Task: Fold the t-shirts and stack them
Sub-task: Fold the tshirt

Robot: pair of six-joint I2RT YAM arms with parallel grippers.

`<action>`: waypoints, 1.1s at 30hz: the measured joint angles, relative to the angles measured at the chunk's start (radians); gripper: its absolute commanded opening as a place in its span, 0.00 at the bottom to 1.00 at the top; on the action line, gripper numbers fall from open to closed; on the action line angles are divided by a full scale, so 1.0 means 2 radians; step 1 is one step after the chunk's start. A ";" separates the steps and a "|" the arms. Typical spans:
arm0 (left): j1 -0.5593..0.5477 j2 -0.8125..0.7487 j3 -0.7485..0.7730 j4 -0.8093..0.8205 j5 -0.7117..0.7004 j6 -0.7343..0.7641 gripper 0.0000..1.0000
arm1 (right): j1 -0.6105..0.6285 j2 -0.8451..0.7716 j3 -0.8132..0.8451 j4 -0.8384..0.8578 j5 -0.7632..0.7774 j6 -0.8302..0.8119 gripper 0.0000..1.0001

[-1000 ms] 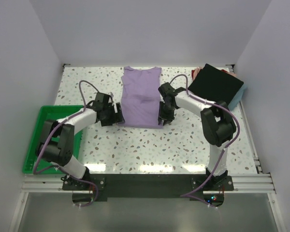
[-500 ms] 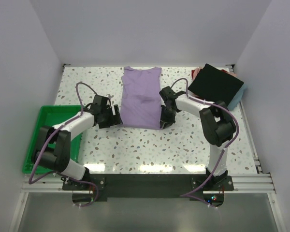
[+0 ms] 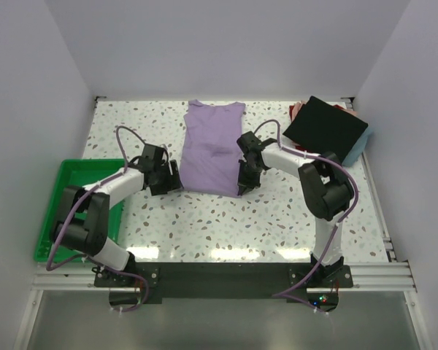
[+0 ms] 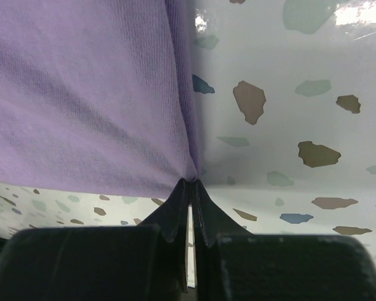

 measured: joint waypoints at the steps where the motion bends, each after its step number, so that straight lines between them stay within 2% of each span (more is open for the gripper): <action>1: 0.000 0.004 0.000 0.000 0.000 -0.001 0.67 | 0.000 0.000 0.000 0.000 0.000 0.000 0.00; 6: 0.000 0.013 0.001 0.004 0.000 -0.004 0.62 | 0.001 0.000 0.000 0.000 0.000 0.000 0.00; 20: 0.010 0.016 0.001 0.018 0.003 -0.025 0.55 | 0.001 0.000 0.000 -0.001 0.000 0.000 0.00; 27: 0.010 0.024 0.001 0.022 0.010 -0.028 0.41 | 0.001 0.000 0.000 -0.001 0.000 -0.001 0.00; 29: 0.010 0.025 0.001 0.024 0.012 -0.029 0.34 | 0.001 0.000 0.000 -0.001 0.000 -0.001 0.00; 33: 0.010 0.033 0.001 0.031 0.022 -0.029 0.32 | 0.001 0.000 0.000 -0.001 0.000 -0.001 0.00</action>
